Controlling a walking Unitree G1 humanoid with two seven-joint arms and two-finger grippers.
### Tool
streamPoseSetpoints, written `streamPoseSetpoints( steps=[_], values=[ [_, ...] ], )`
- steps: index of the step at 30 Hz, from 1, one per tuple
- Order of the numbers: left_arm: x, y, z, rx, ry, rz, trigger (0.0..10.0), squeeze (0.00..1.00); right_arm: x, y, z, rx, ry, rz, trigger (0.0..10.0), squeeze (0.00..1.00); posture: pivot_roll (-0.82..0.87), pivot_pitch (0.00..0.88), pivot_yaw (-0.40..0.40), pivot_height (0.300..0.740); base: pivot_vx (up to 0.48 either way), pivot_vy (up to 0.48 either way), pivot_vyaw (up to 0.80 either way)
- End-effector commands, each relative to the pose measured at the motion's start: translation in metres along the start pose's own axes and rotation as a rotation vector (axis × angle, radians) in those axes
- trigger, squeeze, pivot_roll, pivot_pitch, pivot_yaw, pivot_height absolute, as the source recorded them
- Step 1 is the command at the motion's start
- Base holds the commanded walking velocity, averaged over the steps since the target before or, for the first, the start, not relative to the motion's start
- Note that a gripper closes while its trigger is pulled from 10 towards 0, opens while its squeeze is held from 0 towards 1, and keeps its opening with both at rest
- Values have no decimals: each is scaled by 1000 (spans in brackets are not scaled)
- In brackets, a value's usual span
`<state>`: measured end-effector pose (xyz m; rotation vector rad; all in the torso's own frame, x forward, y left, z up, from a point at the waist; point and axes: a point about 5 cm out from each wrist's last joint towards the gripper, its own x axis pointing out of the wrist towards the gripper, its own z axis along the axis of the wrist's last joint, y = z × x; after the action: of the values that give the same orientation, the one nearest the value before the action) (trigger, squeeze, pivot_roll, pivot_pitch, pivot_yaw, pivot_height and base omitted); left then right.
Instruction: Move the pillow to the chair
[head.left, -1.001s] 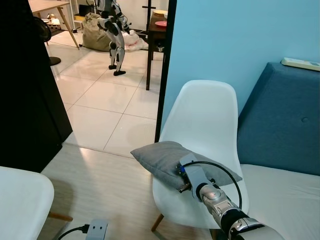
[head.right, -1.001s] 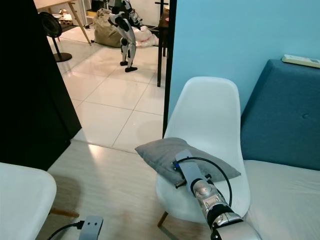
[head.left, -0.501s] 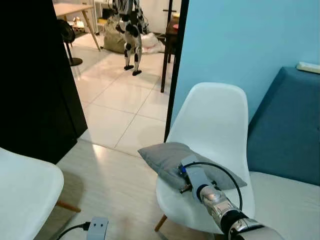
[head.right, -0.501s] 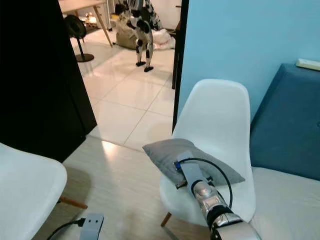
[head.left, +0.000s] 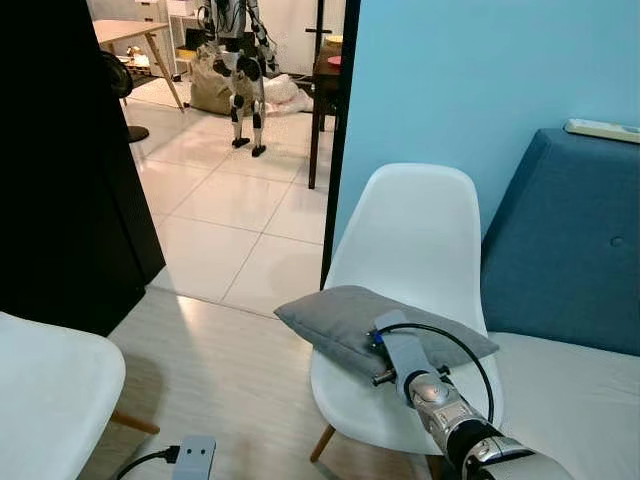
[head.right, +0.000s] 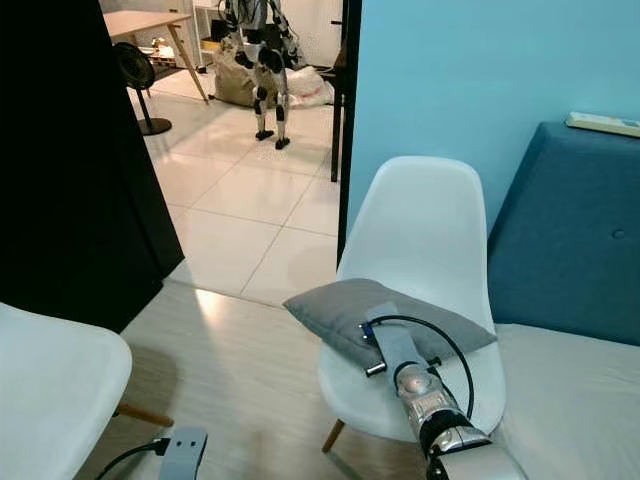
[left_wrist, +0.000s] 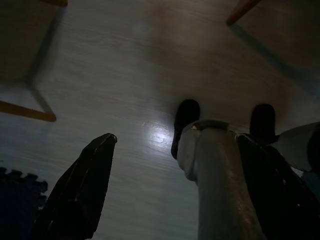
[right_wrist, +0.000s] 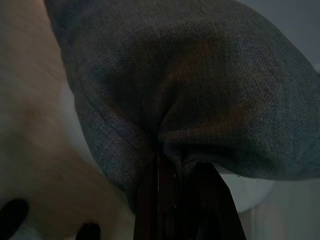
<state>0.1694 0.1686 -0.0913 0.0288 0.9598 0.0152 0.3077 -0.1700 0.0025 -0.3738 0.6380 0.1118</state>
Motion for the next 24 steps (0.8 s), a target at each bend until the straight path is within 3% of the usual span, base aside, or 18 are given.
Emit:
streamPoseSetpoints(
  steps=[1,8,24],
  values=[
    [0,-1,-2,14,5,-11,10000,0,0,-4,-4,10,14,-21,10000,0,29,0,-59,740,0,0,0],
    [0,-1,-1,19,3,-15,10000,0,-1,-2,-6,16,25,-22,10000,0,30,0,-58,740,145,0,0],
    [0,0,0,29,-4,-20,10000,0,0,-1,-4,30,17,-17,10000,0,33,0,-56,740,319,0,0]
  ],
)
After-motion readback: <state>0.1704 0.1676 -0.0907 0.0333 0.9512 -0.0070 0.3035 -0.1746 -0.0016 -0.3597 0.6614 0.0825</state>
